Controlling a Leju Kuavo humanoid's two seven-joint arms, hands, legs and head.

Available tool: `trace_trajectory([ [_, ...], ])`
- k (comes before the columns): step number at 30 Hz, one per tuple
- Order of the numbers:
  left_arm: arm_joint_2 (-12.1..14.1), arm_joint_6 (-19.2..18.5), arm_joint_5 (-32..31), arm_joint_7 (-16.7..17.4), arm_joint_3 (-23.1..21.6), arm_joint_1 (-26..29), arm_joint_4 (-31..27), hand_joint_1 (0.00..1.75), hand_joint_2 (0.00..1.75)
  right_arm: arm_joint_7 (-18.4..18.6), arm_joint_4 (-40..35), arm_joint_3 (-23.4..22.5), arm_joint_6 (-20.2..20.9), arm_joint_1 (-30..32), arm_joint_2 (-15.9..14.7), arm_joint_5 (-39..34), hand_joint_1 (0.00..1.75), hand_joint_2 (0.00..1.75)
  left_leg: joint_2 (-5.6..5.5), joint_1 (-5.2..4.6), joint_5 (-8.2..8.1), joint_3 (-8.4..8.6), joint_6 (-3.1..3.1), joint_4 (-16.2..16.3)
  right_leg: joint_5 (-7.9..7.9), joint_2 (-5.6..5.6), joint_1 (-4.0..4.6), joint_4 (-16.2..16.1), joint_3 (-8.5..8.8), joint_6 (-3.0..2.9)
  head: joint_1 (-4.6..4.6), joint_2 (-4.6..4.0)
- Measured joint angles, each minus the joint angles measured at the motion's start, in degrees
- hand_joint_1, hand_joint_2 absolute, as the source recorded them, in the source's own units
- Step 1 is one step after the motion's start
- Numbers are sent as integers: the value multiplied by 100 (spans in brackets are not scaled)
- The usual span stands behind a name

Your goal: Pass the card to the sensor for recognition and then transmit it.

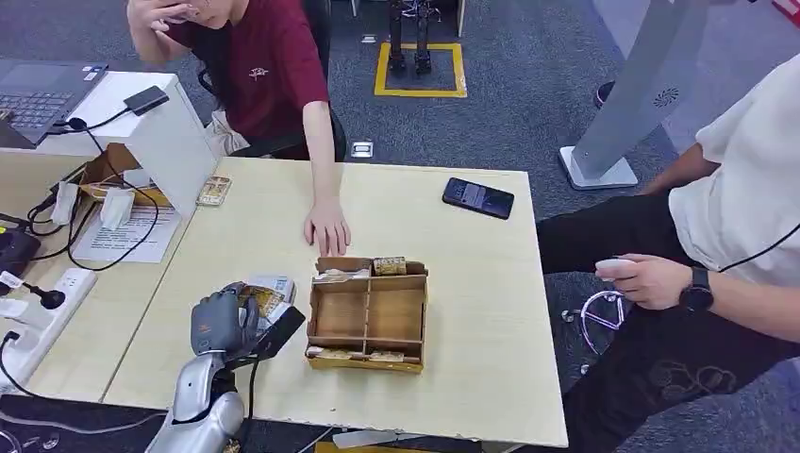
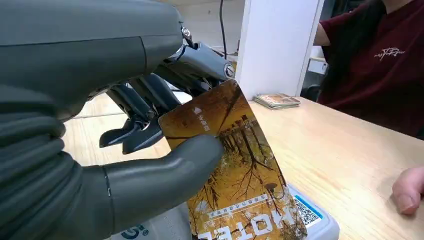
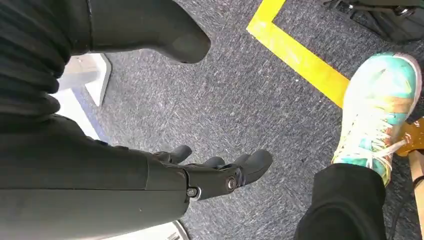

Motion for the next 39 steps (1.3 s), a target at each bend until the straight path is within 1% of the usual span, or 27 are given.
trace_trajectory([
  [6,0,-2,24,-101,0,7,37,175,175,-2,0,0,-2,0,0,-2,0,175,-1,0,0,2,0,0,0,-1,0,0,3,0,0,0],
  [11,-4,0,15,-109,0,24,83,175,175,-4,0,0,-2,0,0,-2,0,175,-1,0,0,3,0,0,0,-2,0,0,4,0,0,-2],
  [12,-9,-15,95,-152,0,28,85,175,175,-4,0,0,-2,0,0,-2,0,175,-1,0,0,3,0,0,0,-2,0,0,4,0,0,0],
  [13,-11,-81,292,-267,2,31,85,175,175,-4,0,0,-7,0,0,-2,0,175,-1,0,0,3,0,0,0,-2,0,0,4,0,0,-2],
  [14,-26,-252,765,-518,29,33,85,175,175,-9,0,0,-22,0,0,-9,0,175,-2,0,0,3,0,0,0,-3,0,0,4,0,0,0],
  [17,-98,-857,2513,-1336,252,66,79,175,175,-44,0,0,-66,5,0,-37,0,175,-3,0,0,4,0,0,0,-4,0,0,5,0,0,0],
  [18,-120,-927,2753,-1465,313,89,79,175,175,-61,0,0,-81,7,0,-39,0,175,-3,0,1,4,0,0,0,-4,0,0,5,0,0,-2],
  [20,-151,-971,2898,-1552,407,117,76,175,175,-74,0,0,-103,6,0,-44,0,175,-4,0,1,4,0,0,0,-5,0,0,5,0,0,0],
  [25,-199,-994,2951,-1563,544,131,76,175,175,-76,0,0,-107,7,0,-46,0,175,-4,0,1,4,0,0,0,-5,0,0,6,0,0,0],
  [33,-234,-1014,3019,-1585,603,135,74,175,175,-77,0,0,-111,7,0,-46,0,175,-4,0,3,4,0,0,0,-6,0,0,6,0,0,0],
  [34,-238,-1092,3283,-1687,630,142,70,175,175,-76,0,0,-116,7,0,-44,0,175,-4,0,3,4,0,0,0,-6,0,0,6,0,0,-2],
  [36,-245,-1307,4058,-1867,715,180,0,175,175,-76,0,0,-127,10,0,-41,0,175,-4,0,3,4,0,0,0,-5,0,0,5,0,0,-2],
  [37,-243,-1403,4507,-1908,747,199,-52,175,175,-76,0,2,-131,11,0,-37,0,175,-4,0,3,3,0,0,0,-5,0,0,5,0,0,-2],
  [39,-232,-1545,5146,-1934,793,240,-140,175,175,-77,2,2,-138,11,0,-35,0,175,-4,1,3,2,0,0,0,-5,1,0,4,0,0,-2],
])
